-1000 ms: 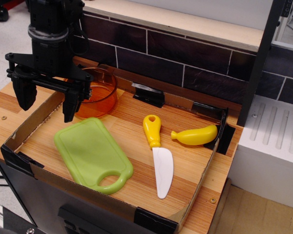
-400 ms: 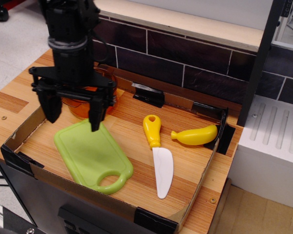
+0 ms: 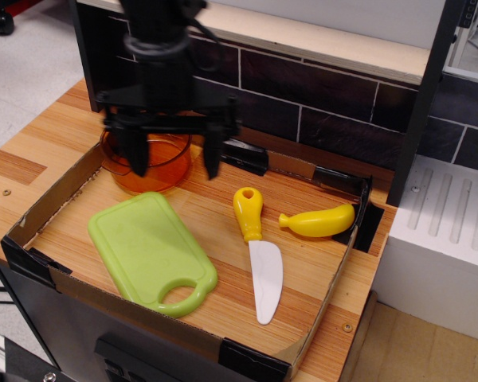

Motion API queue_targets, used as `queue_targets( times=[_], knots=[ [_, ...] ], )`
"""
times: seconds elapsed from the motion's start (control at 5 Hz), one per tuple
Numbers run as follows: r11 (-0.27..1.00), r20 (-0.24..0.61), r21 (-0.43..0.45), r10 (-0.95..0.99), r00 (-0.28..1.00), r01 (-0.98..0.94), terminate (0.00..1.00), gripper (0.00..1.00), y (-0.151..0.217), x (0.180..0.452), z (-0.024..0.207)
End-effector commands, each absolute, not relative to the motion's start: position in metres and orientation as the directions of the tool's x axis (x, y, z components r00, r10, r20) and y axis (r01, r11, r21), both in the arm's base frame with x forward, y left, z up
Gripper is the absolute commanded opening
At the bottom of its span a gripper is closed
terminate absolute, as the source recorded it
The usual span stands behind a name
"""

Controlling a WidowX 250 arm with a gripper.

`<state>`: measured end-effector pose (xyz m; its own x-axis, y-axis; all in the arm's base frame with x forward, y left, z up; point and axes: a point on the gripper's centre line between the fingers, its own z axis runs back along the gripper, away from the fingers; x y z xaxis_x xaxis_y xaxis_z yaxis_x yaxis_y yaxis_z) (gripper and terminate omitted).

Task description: Put knife on cutting board

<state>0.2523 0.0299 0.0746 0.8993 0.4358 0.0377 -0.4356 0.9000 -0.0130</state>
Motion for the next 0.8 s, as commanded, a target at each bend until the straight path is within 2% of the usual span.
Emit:
queue_targets(
  times=[0.0, 0.2, 0.6],
  knots=[
    [0.842, 0.131, -0.041, 0.538, 0.833, -0.537, 0.00, 1.00, 0.015, 0.284, 0.070],
    [0.842, 0.117, 0.004, 0.535, 0.837, -0.539, 0.00, 1.00, 0.012, 0.286, 0.060],
    [0.827, 0.121, 0.016, 0.557, 0.822, -0.562, 0.00, 1.00, 0.007, 0.287, 0.038]
  ],
)
